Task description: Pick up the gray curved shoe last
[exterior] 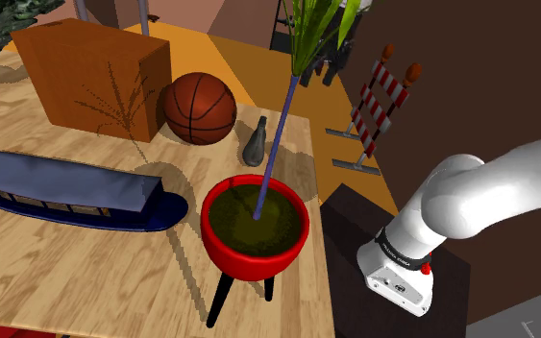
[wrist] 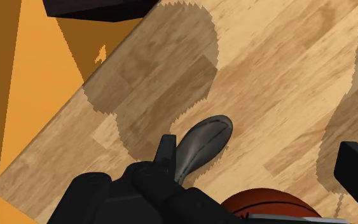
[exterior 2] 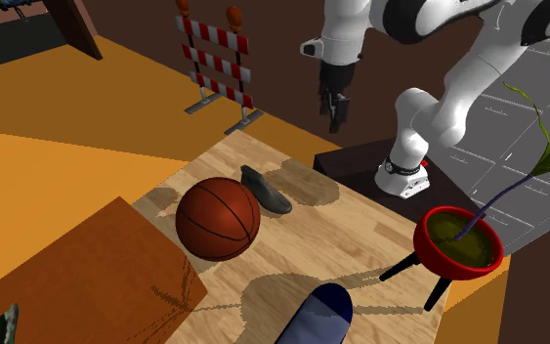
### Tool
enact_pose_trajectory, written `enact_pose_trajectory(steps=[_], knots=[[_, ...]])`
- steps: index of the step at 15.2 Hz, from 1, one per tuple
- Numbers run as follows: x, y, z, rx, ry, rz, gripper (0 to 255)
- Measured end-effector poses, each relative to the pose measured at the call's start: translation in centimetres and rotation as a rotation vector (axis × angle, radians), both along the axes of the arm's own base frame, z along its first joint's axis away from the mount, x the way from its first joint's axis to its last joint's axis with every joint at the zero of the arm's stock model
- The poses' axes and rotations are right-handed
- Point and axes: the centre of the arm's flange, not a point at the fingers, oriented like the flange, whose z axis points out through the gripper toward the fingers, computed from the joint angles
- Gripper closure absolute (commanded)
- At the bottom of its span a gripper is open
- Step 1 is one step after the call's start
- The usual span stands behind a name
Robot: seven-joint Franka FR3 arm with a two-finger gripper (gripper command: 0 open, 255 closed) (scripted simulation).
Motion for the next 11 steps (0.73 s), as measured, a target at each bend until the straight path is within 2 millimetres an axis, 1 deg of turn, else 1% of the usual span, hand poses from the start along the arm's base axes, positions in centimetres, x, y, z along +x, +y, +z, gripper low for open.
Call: enact_pose_trajectory(steps=[2,4,6,7,10,11], knots=[[1.9,-0.4,-2.1,0.007,0.021,-0.038,0],[4.1,-1.0,-3.4,0.014,0.041,-0.076,0],[6.4,-1.7,-5.4,0.020,0.062,-0.114,0],[7.4,-1.8,-6.3,0.024,0.073,-0.133,0],[10.1,-3.1,-9.0,0.034,0.103,-0.190,0],[10.8,-3.6,-10.4,0.038,0.113,-0.209,0]])
